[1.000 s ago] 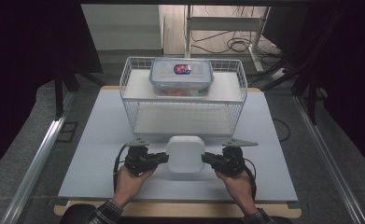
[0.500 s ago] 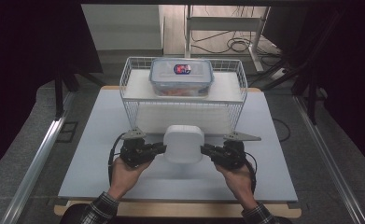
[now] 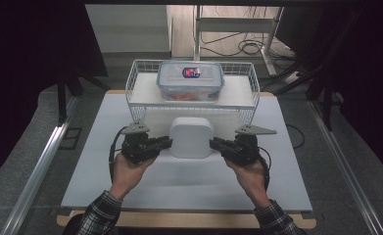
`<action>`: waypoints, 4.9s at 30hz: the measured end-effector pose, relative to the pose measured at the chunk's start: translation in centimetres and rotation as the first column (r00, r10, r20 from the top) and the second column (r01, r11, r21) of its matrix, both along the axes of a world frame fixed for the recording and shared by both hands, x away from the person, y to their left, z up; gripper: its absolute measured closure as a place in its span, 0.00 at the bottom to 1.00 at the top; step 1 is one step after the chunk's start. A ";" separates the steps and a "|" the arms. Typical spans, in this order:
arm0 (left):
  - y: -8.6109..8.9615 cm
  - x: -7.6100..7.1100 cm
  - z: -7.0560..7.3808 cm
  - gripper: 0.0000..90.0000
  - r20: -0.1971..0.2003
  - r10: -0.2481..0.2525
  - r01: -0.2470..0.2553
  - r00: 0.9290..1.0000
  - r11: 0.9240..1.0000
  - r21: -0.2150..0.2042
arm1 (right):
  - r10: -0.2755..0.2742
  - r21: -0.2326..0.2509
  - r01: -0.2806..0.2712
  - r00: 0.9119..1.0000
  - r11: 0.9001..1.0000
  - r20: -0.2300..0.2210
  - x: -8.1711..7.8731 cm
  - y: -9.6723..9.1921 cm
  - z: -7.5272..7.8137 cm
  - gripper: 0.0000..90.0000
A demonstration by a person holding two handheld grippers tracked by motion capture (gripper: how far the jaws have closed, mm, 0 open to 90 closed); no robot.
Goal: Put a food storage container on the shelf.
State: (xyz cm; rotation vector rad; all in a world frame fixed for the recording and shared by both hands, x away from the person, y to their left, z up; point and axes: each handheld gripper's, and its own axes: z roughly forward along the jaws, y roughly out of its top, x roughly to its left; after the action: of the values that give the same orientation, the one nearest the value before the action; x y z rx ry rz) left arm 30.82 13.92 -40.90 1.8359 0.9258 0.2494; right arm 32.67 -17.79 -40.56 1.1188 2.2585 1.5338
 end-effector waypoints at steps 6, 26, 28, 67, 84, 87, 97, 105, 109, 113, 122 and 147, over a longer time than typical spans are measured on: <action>0.3 0.5 1.6 0.88 0.022 0.008 -0.008 1.000 1.000 -0.006 | 0.001 0.004 -0.001 1.000 1.000 0.016 0.6 0.3 1.6 0.87; 1.1 2.0 7.1 0.88 0.079 0.033 -0.031 0.996 0.999 -0.022 | 0.009 0.021 -0.011 0.997 1.000 0.083 2.6 1.2 7.0 0.87; 1.1 2.2 7.6 0.88 0.084 0.033 -0.031 0.996 0.999 -0.024 | 0.007 0.025 -0.009 0.996 1.000 0.087 2.8 1.2 7.6 0.87; 1.5 7.5 15.3 0.86 0.107 0.067 -0.060 0.992 0.996 -0.064 | -0.073 0.051 0.067 0.989 0.996 0.129 8.2 2.6 15.8 0.83; 1.1 9.9 15.4 0.75 0.092 0.105 -0.101 0.990 0.993 -0.053 | -0.106 0.036 0.102 0.984 0.994 0.146 9.7 3.8 15.9 0.71; 1.0 10.2 15.5 0.74 0.086 0.107 -0.103 0.991 0.993 -0.054 | -0.115 0.042 0.110 0.983 0.993 0.141 10.1 3.8 15.9 0.70; 0.6 11.3 15.6 0.61 0.116 0.167 -0.169 0.979 0.986 0.002 | -0.147 0.030 0.144 0.978 0.989 0.148 10.9 4.2 15.6 0.66; 0.1 12.0 16.0 0.60 0.124 0.189 -0.194 0.974 0.981 0.026 | -0.180 0.022 0.179 0.971 0.984 0.154 11.6 4.4 15.8 0.62; 0.1 12.3 16.1 0.56 0.117 0.185 -0.190 0.976 0.982 0.026 | -0.202 0.028 0.200 0.967 0.979 0.154 12.0 4.3 15.7 0.61; 0.1 12.4 16.3 0.53 0.116 0.179 -0.186 0.977 0.982 0.045 | -0.205 0.036 0.202 0.968 0.979 0.143 12.3 4.1 15.7 0.58; 0.5 11.1 16.4 0.37 0.115 0.107 -0.114 0.988 0.991 0.062 | -0.120 0.043 0.116 0.986 0.992 0.118 11.4 2.9 16.0 0.46; 0.8 8.8 13.0 0.07 0.116 0.013 -0.027 0.993 0.993 0.117 | -0.005 0.007 0.004 0.993 1.000 0.121 9.5 2.0 14.4 0.22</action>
State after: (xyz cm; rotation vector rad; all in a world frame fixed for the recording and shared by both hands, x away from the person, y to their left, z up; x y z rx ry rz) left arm 39.63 14.76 -27.91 1.9004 0.8652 0.4264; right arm 42.17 -15.74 -26.20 1.0026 2.1717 1.5639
